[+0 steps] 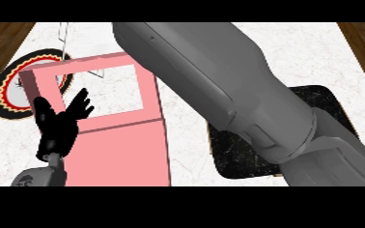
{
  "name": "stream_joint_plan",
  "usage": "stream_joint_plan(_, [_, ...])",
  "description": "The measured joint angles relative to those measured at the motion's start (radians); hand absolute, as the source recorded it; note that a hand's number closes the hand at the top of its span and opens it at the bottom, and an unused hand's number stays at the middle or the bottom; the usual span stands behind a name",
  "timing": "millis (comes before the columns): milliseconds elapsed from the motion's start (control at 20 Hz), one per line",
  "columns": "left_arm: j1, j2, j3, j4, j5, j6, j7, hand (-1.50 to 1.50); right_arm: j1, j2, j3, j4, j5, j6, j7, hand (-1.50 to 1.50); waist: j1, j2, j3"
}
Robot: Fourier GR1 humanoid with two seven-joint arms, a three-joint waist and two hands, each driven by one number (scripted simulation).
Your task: Pick the can from the tray and place it in the tiered shelf
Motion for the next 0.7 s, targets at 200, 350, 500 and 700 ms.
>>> stream_joint_plan(200, [0.003,0.001,0.003,0.000,0.005,-0.012,-0.012,0.00,-0.039,-0.001,-0.020,0.060,-0.012,0.015,-0.032,1.50,-0.001,0.000,-0.001])
stream_joint_plan(350, [-0.005,0.003,0.008,0.008,0.006,-0.013,-0.008,0.00,-0.055,-0.001,-0.021,0.078,-0.018,0.015,-0.029,1.50,-0.004,-0.001,0.000])
stream_joint_plan(500, [0.000,-0.002,0.005,0.004,-0.001,-0.009,-0.018,0.00,-0.038,0.000,-0.050,0.071,-0.044,-0.072,-0.021,-1.50,-0.001,-0.001,0.000])
stream_joint_plan(700, [0.001,-0.007,0.005,-0.003,-0.014,0.009,-0.003,0.00,-0.018,-0.002,-0.096,0.042,-0.094,-0.160,-0.045,-1.50,-0.002,-0.001,0.000])
